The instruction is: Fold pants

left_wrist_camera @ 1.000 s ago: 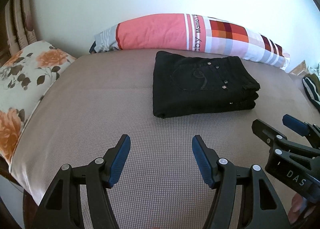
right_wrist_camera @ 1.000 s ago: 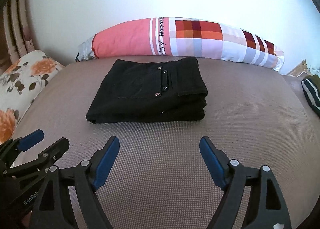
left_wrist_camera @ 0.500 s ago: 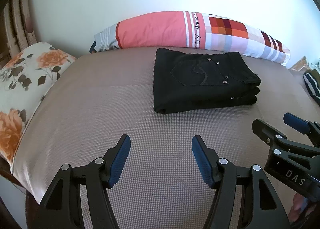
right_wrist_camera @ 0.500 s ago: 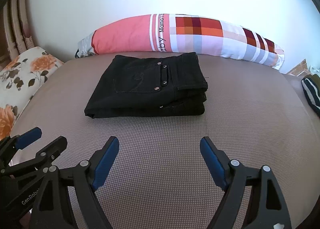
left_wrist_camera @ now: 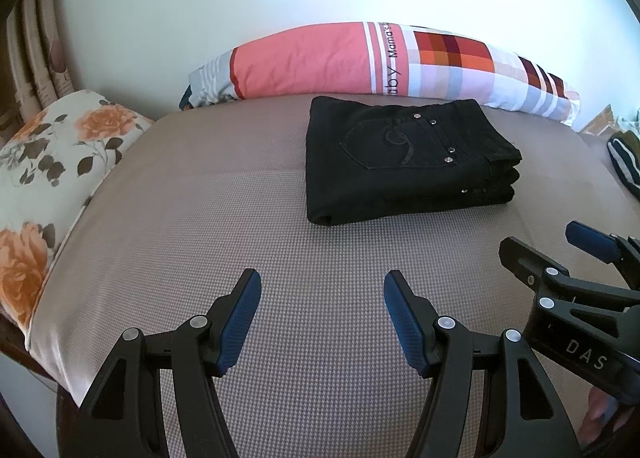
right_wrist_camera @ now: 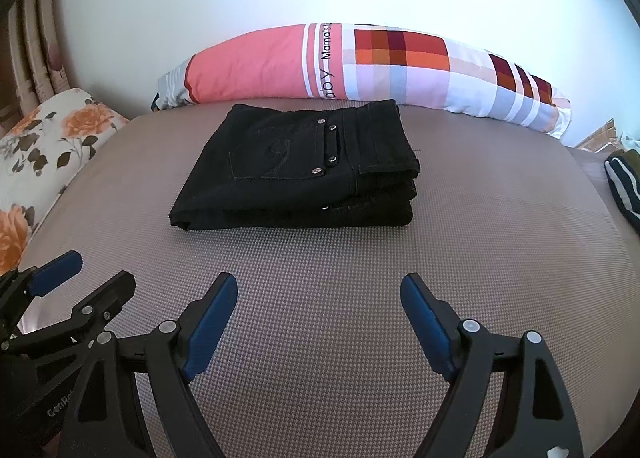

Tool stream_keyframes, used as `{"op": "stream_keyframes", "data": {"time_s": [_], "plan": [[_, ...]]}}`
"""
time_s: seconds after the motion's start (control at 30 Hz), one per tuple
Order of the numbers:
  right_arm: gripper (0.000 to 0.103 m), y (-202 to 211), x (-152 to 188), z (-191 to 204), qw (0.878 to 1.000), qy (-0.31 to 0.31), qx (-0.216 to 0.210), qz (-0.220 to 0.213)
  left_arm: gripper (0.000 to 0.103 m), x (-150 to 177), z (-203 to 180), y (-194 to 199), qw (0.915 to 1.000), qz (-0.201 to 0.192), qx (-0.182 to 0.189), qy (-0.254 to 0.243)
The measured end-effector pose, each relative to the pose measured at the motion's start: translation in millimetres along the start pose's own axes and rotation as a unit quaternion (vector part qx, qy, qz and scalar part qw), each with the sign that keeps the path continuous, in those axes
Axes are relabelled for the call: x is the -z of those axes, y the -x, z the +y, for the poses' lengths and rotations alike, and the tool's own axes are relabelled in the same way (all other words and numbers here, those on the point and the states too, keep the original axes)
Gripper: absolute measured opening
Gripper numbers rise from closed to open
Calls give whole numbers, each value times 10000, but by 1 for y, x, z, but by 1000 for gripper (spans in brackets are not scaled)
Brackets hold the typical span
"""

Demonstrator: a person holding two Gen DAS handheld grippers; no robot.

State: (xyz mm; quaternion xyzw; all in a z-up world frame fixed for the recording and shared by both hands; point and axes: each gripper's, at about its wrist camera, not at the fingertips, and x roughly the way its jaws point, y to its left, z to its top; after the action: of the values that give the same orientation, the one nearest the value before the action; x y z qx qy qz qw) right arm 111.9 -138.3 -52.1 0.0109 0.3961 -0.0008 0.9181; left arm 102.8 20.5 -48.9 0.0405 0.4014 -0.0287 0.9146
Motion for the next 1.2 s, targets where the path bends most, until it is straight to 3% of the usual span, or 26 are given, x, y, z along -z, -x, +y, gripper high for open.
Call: {"op": "stream_keyframes", "data": {"time_s": [1.2], "plan": [[82,-4,2,2,10000,68,-9,39,65,3,-5,-1,10000,-1,-12,-57]]}}
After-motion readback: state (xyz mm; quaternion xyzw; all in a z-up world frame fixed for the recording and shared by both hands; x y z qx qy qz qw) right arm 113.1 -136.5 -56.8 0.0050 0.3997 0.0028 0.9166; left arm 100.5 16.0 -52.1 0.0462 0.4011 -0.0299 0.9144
